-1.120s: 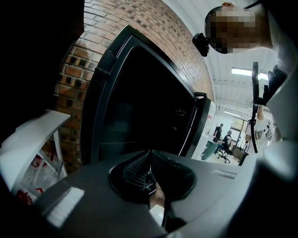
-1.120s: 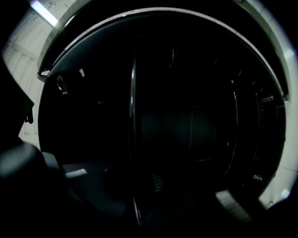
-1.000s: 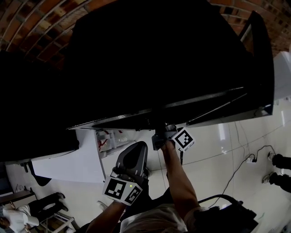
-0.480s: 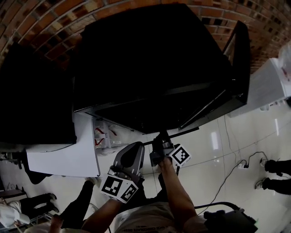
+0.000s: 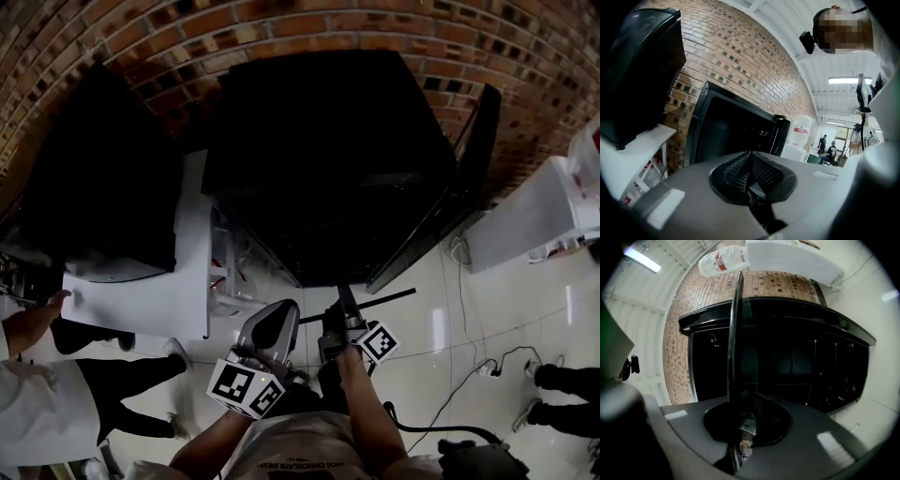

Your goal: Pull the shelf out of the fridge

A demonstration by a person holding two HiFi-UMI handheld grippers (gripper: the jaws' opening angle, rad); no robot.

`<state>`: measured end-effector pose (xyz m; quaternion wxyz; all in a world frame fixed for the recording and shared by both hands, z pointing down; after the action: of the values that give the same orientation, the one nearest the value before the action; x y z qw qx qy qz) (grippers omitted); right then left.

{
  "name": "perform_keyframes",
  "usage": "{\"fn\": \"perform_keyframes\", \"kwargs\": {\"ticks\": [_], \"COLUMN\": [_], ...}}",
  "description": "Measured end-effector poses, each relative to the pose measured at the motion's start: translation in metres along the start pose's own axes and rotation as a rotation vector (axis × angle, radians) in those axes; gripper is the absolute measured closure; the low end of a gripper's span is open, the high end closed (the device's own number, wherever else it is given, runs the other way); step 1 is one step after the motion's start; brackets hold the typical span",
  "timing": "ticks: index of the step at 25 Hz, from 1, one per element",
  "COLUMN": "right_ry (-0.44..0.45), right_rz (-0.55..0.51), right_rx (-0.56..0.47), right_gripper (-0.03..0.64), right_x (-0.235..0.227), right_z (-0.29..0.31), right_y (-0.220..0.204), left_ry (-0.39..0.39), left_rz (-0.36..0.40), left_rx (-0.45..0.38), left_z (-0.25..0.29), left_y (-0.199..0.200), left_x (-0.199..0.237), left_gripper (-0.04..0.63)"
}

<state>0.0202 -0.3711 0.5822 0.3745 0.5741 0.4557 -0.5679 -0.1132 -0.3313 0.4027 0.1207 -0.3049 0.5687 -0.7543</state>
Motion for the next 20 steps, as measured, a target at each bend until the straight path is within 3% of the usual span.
{"fn": "perform_keyframes", "kwargs": {"ticks": [6,14,20], "right_ry": [0.052,0.134,0.19], "right_rz": [0.004,0.009,-0.013], "right_rx": [-0.017,-0.035,-0.054], "right_gripper": [0.592,0.59,0.591], "right_x": [0.035,0.091,0.132], "right_z": [-0.03,-0.079,-0.11], "right_y": [-0.011,-0.035,-0.042], "left_ry": [-0.014,-0.023,-0.046], "left_rz": [-0.015,0.027,0.003], "left_rx": [-0.044,-0.119,-0.141], "left_z": [-0.042,-0.105,-0.131], "left_y": [0.012,0.032,0.029], "left_x": [-0.011,-0.021,-0.03], "left_gripper": [0.607,0.607,0.607]}}
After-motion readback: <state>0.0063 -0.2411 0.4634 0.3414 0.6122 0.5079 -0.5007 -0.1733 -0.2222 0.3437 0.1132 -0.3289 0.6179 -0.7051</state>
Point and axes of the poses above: the fingertips, and each gripper's own axes: z forward along the fingers, x to its left, y out of its top, the point moved 3 cm from there along -z, backward along the fingers
